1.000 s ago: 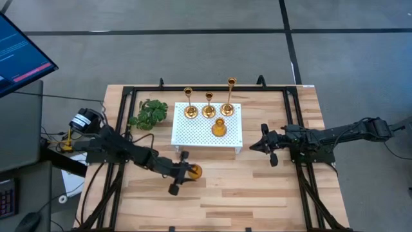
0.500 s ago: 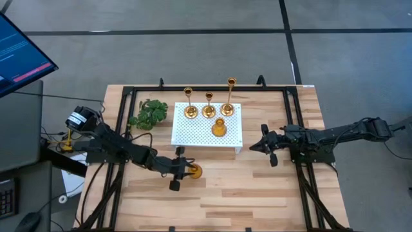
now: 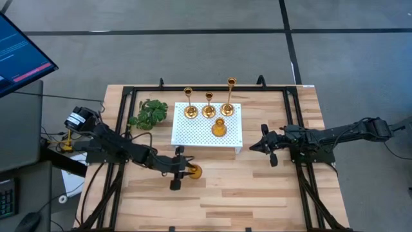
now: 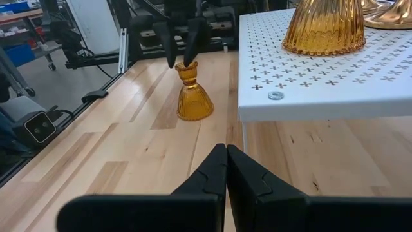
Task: Pick & Place candle stick holders
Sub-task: Align the yellow candle holder on the shelf with the yellow candle holder
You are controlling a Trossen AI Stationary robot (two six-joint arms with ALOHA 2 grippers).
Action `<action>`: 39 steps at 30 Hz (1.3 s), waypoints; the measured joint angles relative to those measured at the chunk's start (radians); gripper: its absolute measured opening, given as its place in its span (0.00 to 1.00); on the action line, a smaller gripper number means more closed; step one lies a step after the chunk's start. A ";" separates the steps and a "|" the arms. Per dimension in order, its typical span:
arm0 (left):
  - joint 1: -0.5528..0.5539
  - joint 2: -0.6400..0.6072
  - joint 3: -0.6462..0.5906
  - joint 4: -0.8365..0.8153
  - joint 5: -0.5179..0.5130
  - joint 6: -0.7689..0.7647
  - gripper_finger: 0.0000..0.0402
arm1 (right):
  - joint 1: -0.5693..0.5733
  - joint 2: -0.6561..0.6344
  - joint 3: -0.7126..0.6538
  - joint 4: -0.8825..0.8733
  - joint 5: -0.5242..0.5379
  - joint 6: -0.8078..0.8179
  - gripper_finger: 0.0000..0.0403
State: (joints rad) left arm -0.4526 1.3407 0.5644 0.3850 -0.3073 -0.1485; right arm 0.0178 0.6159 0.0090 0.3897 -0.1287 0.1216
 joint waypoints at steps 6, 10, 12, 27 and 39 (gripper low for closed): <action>-0.006 0.001 -0.002 -0.007 0.046 -0.047 0.29 | 0.000 0.000 0.000 0.000 0.000 0.000 0.00; -0.006 -0.006 -0.003 0.002 0.046 -0.044 0.29 | 0.000 0.000 0.000 0.001 0.000 0.000 0.00; -0.006 -0.027 -0.003 0.007 0.050 -0.044 0.29 | 0.000 0.000 0.000 0.000 0.000 0.000 0.00; -0.006 -0.280 0.082 -0.212 0.097 -0.008 0.29 | 0.000 0.000 0.000 -0.001 0.000 0.001 0.00; 0.053 -0.117 0.457 -0.886 0.071 -0.034 0.29 | 0.000 0.000 0.000 -0.020 0.000 0.003 0.00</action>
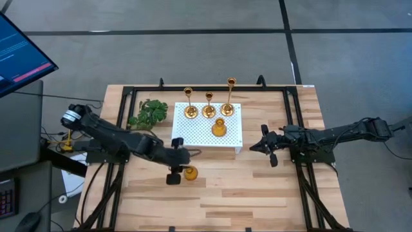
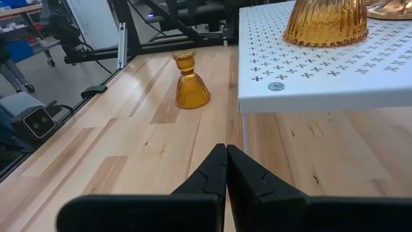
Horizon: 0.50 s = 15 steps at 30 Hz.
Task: Pick & Place candle stick holders
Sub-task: Align the yellow candle holder on the shelf with the yellow candle holder
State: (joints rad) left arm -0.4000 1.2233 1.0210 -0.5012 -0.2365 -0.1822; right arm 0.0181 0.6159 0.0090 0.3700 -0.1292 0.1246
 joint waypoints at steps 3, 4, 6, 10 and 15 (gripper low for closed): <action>-0.008 0.064 -0.001 -0.024 0.068 0.031 0.29 | 0.000 0.000 0.000 -0.003 0.000 0.000 0.00; -0.017 0.085 -0.001 -0.027 0.095 0.043 0.29 | 0.000 0.000 0.000 -0.005 0.000 0.000 0.00; -0.030 0.123 -0.002 -0.033 0.144 0.048 0.29 | 0.000 0.000 0.000 -0.006 0.000 -0.001 0.00; -0.054 0.151 -0.001 -0.029 0.149 0.049 0.29 | 0.000 0.000 0.000 -0.011 0.000 -0.002 0.00; -0.060 0.148 0.000 -0.017 0.123 0.049 0.29 | 0.000 0.000 0.000 -0.011 0.000 -0.002 0.00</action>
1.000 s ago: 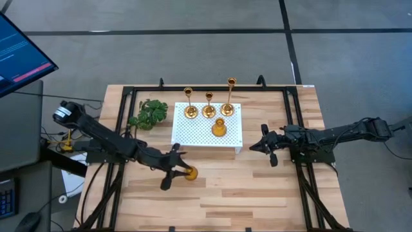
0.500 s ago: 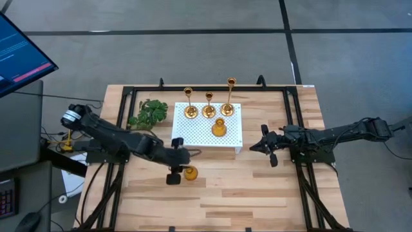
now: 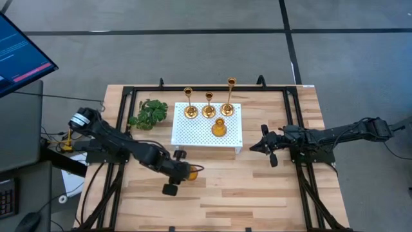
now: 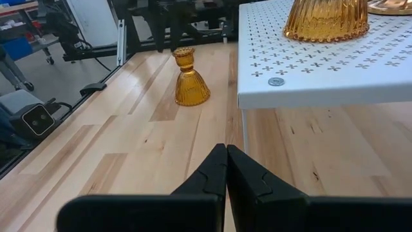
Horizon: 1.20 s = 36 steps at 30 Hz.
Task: Pick & Place candle stick holders
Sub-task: Align the yellow candle holder on the shelf with the yellow candle holder
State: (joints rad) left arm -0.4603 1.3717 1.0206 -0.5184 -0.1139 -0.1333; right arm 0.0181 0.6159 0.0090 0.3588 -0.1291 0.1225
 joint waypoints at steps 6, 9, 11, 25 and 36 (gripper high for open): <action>0.000 -0.030 0.001 0.004 -0.016 0.003 0.29 | 0.000 0.000 0.000 -0.001 0.000 0.002 0.00; 0.000 -0.042 0.001 0.004 -0.047 0.002 0.29 | 0.000 0.000 0.000 -0.001 0.000 0.002 0.00; 0.000 -0.043 0.001 0.004 -0.048 -0.001 0.29 | 0.000 0.000 0.000 -0.002 0.000 0.002 0.00; 0.001 0.077 0.003 0.079 -0.094 -0.002 0.29 | 0.000 0.000 0.000 -0.003 0.000 0.002 0.00; 0.001 0.092 0.002 0.090 -0.136 -0.005 0.17 | 0.001 0.000 0.000 -0.003 0.000 0.002 0.00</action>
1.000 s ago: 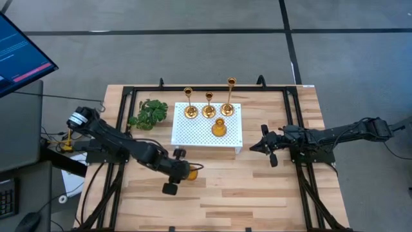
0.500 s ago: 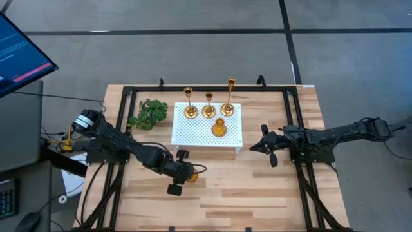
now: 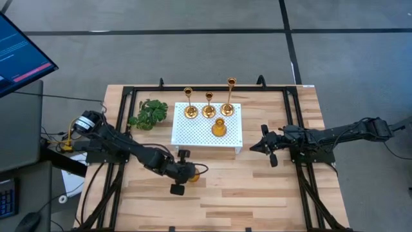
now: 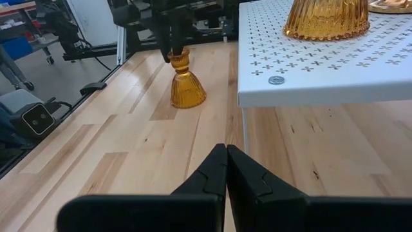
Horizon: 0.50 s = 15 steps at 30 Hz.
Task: Pick & Place candle stick holders
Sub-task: Align the yellow candle holder on the shelf with the yellow candle holder
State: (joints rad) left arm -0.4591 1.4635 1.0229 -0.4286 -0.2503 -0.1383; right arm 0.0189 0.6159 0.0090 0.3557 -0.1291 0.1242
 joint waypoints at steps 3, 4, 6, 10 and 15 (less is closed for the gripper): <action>0.000 0.001 -0.001 -0.003 -0.024 0.001 0.08 | 0.000 0.000 0.000 0.000 0.000 0.000 0.00; 0.000 0.001 -0.001 -0.006 -0.031 0.001 0.08 | 0.000 0.000 0.000 0.000 0.000 0.000 0.00; 0.000 -0.003 -0.003 -0.009 -0.038 -0.008 0.07 | 0.000 0.000 0.000 0.000 0.000 0.000 0.00; -0.008 -0.026 -0.003 -0.010 -0.042 -0.048 0.07 | 0.000 0.000 0.000 -0.003 0.000 0.000 0.00; -0.034 -0.081 -0.008 -0.017 -0.025 -0.104 0.05 | 0.000 0.000 0.000 -0.018 0.000 -0.002 0.00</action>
State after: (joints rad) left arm -0.4933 1.3824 1.0153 -0.4457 -0.2751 -0.2424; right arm 0.0193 0.6158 0.0090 0.3375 -0.1292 0.1219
